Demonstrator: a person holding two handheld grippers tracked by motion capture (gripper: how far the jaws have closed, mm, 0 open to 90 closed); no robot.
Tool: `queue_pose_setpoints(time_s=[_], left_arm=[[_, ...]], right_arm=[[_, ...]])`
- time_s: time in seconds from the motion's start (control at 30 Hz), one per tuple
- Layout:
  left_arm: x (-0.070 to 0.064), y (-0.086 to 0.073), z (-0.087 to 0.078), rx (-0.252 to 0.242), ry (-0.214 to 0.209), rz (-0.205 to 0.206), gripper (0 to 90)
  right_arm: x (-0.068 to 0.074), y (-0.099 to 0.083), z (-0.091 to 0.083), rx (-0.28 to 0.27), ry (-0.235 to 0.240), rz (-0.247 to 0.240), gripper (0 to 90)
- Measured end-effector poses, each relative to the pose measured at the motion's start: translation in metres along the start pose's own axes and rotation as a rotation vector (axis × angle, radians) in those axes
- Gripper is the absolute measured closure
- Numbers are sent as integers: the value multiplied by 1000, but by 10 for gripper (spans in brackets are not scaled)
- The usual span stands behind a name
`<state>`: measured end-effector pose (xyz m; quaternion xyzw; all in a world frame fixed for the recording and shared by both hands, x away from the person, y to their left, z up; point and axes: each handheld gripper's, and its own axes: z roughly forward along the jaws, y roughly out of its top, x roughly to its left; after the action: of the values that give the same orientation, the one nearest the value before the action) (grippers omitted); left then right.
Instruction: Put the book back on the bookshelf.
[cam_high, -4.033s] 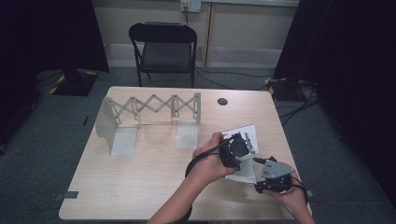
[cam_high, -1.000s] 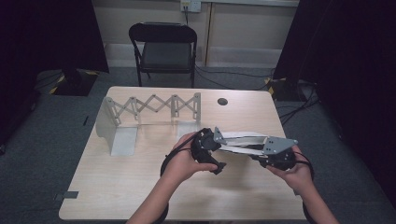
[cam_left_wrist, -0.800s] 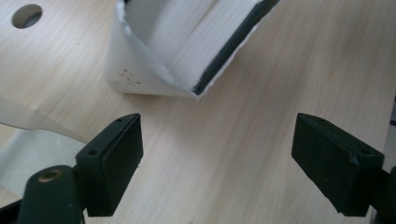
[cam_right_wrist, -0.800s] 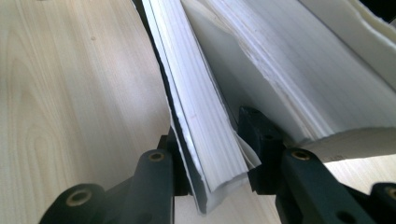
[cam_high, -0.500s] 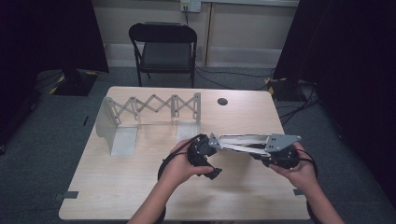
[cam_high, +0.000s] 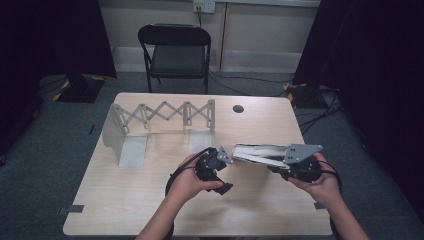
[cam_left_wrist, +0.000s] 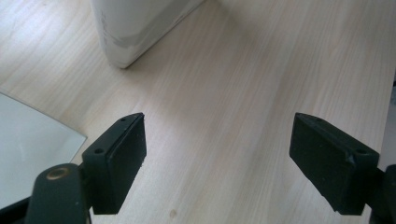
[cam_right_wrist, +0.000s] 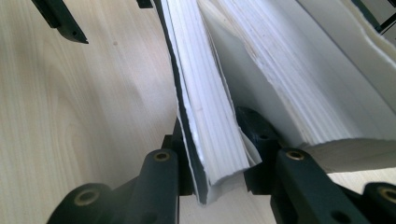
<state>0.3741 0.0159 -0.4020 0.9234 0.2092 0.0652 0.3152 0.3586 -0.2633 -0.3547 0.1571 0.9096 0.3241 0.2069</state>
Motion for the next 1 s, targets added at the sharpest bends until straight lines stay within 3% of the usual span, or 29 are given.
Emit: queue_pose_setpoints(time_s=[0.33, 1.0], left_arm=[[6, -14, 6, 24, 0, -14, 194], [8, -33, 12, 21, -10, -30, 194]], right_arm=[[1, 7, -2, 28, 1, 12, 714], [0, 9, -10, 35, 25, 67, 726]])
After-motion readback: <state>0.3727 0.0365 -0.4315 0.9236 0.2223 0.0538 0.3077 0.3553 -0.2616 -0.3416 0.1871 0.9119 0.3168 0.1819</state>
